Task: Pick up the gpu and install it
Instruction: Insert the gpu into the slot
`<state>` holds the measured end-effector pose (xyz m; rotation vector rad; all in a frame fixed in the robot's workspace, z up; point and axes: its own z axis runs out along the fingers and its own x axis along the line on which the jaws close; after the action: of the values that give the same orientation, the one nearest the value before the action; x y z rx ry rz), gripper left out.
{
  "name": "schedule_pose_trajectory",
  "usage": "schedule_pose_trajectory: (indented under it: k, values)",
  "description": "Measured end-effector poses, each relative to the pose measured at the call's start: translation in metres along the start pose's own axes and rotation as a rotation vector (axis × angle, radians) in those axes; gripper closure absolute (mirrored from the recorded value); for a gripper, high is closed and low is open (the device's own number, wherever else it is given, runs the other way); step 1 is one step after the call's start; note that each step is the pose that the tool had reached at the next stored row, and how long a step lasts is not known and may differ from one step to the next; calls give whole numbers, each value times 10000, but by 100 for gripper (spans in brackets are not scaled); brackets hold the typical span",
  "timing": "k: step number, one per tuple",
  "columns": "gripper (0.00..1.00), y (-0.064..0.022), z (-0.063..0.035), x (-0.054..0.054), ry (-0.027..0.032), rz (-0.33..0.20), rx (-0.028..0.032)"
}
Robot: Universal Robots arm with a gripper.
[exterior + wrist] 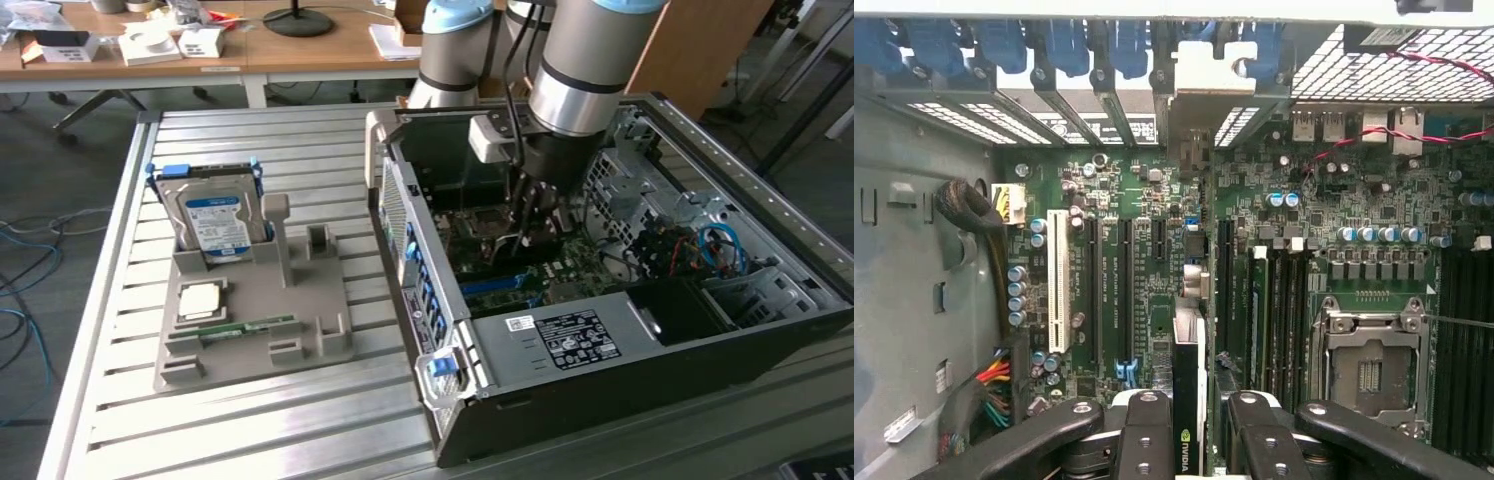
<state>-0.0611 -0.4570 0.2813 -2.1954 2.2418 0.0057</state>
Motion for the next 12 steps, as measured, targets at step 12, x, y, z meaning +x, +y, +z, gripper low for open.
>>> schedule_pose_trajectory:
  k: [12]
  values:
    - [74, 34, 5, 27, -2, 1, 0]
